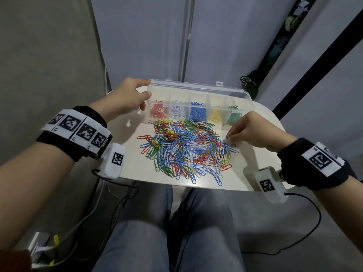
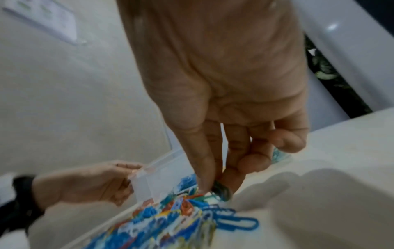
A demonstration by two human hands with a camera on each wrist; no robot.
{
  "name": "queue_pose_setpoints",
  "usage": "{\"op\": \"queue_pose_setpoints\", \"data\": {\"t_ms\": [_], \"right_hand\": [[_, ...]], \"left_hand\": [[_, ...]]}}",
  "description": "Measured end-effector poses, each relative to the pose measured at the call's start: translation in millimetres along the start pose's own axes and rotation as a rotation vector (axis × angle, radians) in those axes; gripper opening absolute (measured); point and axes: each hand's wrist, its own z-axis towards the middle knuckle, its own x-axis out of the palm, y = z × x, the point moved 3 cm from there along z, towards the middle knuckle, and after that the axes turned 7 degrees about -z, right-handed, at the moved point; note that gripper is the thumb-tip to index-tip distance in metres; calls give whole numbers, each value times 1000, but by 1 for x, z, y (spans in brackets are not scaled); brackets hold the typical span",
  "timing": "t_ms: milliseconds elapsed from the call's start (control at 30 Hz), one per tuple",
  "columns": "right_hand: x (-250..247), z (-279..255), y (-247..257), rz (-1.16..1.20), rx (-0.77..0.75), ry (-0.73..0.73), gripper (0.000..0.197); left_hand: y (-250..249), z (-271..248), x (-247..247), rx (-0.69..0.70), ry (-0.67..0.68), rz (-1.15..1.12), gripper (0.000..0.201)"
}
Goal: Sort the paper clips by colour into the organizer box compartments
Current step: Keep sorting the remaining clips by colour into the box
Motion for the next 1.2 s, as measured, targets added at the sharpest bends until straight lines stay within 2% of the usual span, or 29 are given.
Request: {"op": "queue_pose_setpoints", "data": {"t_ms": [133, 400, 633, 833, 1200], "right_hand": [[-9, 1, -7, 298, 85, -10, 6], [-12, 5, -7, 555, 151, 108, 12], [-4, 9, -1, 440, 158, 67, 3], [-1, 11, 5, 324, 135, 29, 10], [-24, 16, 34, 397, 2, -31, 14]], "left_hand": [[0, 0, 0, 0, -2, 3, 49], [0, 1, 0, -7, -5, 4, 49], [0, 1, 0, -10, 0, 11, 49], [0, 1, -1, -6, 3, 4, 49], [2, 2, -1, 1, 6, 7, 50]]}}
